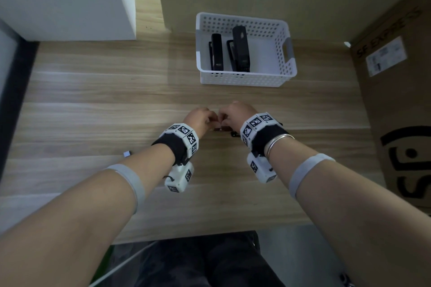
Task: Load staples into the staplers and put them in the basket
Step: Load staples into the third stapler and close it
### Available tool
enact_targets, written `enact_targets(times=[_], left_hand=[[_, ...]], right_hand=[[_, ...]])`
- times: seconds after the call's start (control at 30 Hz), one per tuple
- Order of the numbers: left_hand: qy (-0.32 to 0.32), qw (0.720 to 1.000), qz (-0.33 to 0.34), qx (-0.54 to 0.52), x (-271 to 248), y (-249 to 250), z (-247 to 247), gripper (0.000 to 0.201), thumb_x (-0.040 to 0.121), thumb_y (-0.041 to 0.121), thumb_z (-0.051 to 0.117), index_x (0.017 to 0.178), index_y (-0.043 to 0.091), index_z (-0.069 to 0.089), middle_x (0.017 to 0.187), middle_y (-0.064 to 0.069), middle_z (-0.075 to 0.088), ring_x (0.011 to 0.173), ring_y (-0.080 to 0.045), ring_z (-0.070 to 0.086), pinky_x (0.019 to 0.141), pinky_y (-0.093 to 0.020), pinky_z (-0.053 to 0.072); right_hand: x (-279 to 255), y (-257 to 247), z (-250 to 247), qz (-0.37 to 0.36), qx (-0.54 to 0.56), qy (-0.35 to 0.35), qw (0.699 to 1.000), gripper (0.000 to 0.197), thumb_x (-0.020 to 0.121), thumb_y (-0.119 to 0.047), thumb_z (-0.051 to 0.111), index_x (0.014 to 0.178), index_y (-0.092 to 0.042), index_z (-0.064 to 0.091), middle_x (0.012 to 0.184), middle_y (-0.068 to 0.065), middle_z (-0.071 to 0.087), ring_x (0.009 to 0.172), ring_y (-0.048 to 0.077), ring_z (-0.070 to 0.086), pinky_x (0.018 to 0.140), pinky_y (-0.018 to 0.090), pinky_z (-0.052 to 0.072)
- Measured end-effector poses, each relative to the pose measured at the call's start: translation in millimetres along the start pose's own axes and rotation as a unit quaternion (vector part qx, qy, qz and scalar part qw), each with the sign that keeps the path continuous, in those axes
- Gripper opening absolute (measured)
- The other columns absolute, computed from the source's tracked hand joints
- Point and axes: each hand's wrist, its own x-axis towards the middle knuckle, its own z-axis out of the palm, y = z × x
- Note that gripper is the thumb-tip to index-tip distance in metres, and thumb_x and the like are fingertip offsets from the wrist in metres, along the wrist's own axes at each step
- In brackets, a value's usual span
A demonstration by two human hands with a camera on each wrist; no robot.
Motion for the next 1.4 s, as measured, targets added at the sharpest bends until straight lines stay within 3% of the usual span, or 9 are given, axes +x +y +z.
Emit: enact_targets(times=[0.2,0.37,0.5,0.7,0.77,0.87,1.07,1.4], left_hand=[[0.014,0.998,-0.016,-0.064,-2,4,4,0.021,0.087,0.015,0.061,0.104,0.007,0.070,0.108,-0.016,0.070,0.099,-0.030,0.062,0.084,-0.028,0.044],[0.025,0.990,-0.042,-0.136,-3,5,7,0.021,0.085,0.013,0.063,0.104,0.005,0.070,0.109,-0.016,0.070,0.102,-0.028,0.062,0.074,-0.014,0.035],[0.021,0.988,-0.043,-0.145,-3,4,6,0.020,0.087,0.011,0.060,0.105,0.006,0.070,0.112,-0.017,0.067,0.103,-0.030,0.060,0.079,-0.019,0.036],[0.007,0.992,-0.027,-0.119,-3,-1,6,0.019,0.086,0.009,0.061,0.102,0.008,0.072,0.108,-0.017,0.067,0.096,-0.030,0.060,0.076,-0.018,0.035],[0.018,0.993,-0.035,-0.115,-4,-6,5,0.019,0.086,0.008,0.060,0.101,0.009,0.072,0.107,-0.014,0.068,0.083,-0.022,0.054,0.073,-0.017,0.034],[0.023,0.993,-0.041,-0.105,-2,-12,4,0.017,0.086,0.008,0.059,0.099,0.008,0.071,0.106,-0.013,0.069,0.082,-0.014,0.050,0.075,-0.020,0.037],[0.020,0.996,-0.045,-0.068,-2,-17,7,0.017,0.086,0.010,0.059,0.098,0.008,0.070,0.106,-0.016,0.066,0.094,-0.030,0.059,0.077,-0.024,0.040],[0.041,0.997,-0.043,-0.056,0,-26,-2,0.018,0.087,0.008,0.055,0.099,0.008,0.069,0.108,-0.016,0.065,0.097,-0.030,0.059,0.085,-0.030,0.044]], right_hand=[[-7,5,-2,0.034,0.113,0.049,0.992,0.015,0.082,-0.014,0.070,0.096,-0.017,0.066,0.099,0.000,0.072,0.088,0.015,0.065,0.081,0.028,0.052],[-7,7,1,0.066,0.179,0.052,0.980,0.022,0.072,-0.014,0.081,0.090,-0.019,0.069,0.089,-0.002,0.074,0.082,0.011,0.068,0.081,0.032,0.058],[-10,6,3,0.075,0.152,0.076,0.983,0.016,0.074,-0.026,0.079,0.089,-0.021,0.074,0.089,-0.003,0.075,0.077,0.013,0.069,0.079,0.033,0.058],[-16,4,0,0.047,0.071,0.069,0.994,0.018,0.081,-0.032,0.071,0.096,-0.024,0.076,0.093,-0.006,0.075,0.093,0.013,0.067,0.085,0.026,0.052],[-17,3,1,0.031,0.008,0.052,0.998,0.018,0.083,-0.028,0.066,0.100,-0.025,0.073,0.096,-0.005,0.074,0.104,0.015,0.059,0.086,0.029,0.046],[-17,2,4,0.018,-0.066,0.035,0.997,0.019,0.085,-0.026,0.062,0.102,-0.027,0.071,0.102,-0.003,0.071,0.111,0.019,0.054,0.090,0.032,0.042],[-14,0,7,0.015,-0.109,0.033,0.993,0.019,0.089,-0.030,0.059,0.103,-0.029,0.071,0.106,-0.005,0.069,0.115,0.018,0.051,0.096,0.033,0.037],[-11,-2,8,0.019,-0.116,0.030,0.993,0.018,0.089,-0.034,0.059,0.102,-0.030,0.071,0.104,-0.008,0.070,0.116,0.017,0.049,0.098,0.034,0.032]])
